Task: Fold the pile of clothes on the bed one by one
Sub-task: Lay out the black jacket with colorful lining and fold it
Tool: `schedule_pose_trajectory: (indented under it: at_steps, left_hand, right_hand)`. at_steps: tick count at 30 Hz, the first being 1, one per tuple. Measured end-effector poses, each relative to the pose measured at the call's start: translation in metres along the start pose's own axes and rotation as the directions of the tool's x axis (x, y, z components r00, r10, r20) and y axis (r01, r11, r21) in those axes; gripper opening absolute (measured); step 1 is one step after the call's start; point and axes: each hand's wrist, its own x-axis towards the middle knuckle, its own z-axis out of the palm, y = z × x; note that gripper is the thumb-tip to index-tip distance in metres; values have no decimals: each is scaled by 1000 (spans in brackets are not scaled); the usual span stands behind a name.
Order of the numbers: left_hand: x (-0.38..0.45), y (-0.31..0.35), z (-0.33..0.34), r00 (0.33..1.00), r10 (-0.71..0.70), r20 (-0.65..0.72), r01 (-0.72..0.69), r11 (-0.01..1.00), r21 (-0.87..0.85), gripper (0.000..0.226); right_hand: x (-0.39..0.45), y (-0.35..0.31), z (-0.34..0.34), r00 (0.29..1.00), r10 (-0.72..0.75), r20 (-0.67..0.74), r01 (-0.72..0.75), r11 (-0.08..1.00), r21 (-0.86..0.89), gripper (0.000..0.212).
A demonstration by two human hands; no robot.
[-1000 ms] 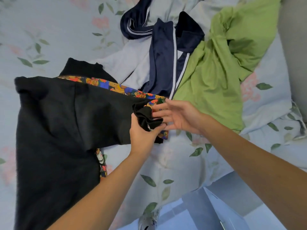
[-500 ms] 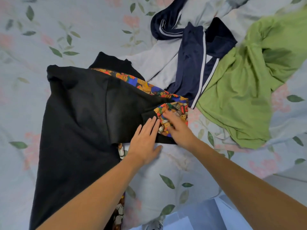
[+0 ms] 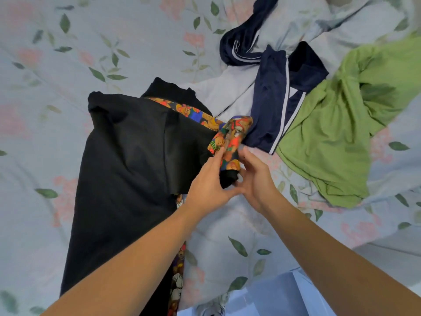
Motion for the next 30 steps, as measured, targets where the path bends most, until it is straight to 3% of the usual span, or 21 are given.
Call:
schedule_pose_trajectory:
  at_steps: [3, 5, 8, 10, 13, 16, 19, 23, 26, 29, 30]
  left_hand:
    - [-2, 16, -41, 976, -168, -136, 112, 930, -351, 70]
    - [-5, 14, -74, 937, -259, -236, 139, 893, -428, 33]
    - [-19, 2, -121, 906, -300, -300, 118, 858, -501, 19]
    - [-31, -11, -149, 870, -379, -314, 104, 765, -636, 19]
    - [-50, -52, -175, 785, -536, -309, 161, 660, -734, 19]
    - [-64, -101, -191, 719, -559, -413, 308, 788, -533, 19]
    - [-67, -131, -200, 687, -534, -493, 378, 842, -385, 13]
    - [-64, -151, -213, 622, -506, -598, 336, 862, -380, 12]
    - [-71, -161, -223, 610, -513, -603, 293, 854, -430, 8]
    - [-71, -176, -233, 654, -566, -502, 398, 822, -407, 13]
    - [-69, -180, -236, 688, -523, -503, 442, 852, -281, 18]
  right_hand:
    - [-8, 5, 43, 999, -40, -5, 38, 986, -164, 33]
    - [-15, 5, 74, 994, -102, 26, 105, 955, -276, 30]
    - [-18, 16, 111, 938, -337, 82, 337, 829, -447, 27]
    - [-12, 30, 129, 866, -481, 135, 448, 628, -636, 39]
    - [5, 56, 155, 807, -511, 296, 487, 293, -823, 59]
    - [28, 86, 169, 780, -409, 474, 465, -128, -876, 66]
    - [45, 110, 178, 772, -366, 519, 403, -351, -845, 65]
    - [45, 127, 210, 724, -404, 560, 412, -399, -819, 61]
    - [46, 119, 218, 697, -555, 454, 311, -336, -889, 63]
    - [58, 118, 210, 758, -539, 369, 204, -341, -918, 67]
    - [63, 122, 207, 776, -505, 378, 194, -379, -905, 66]
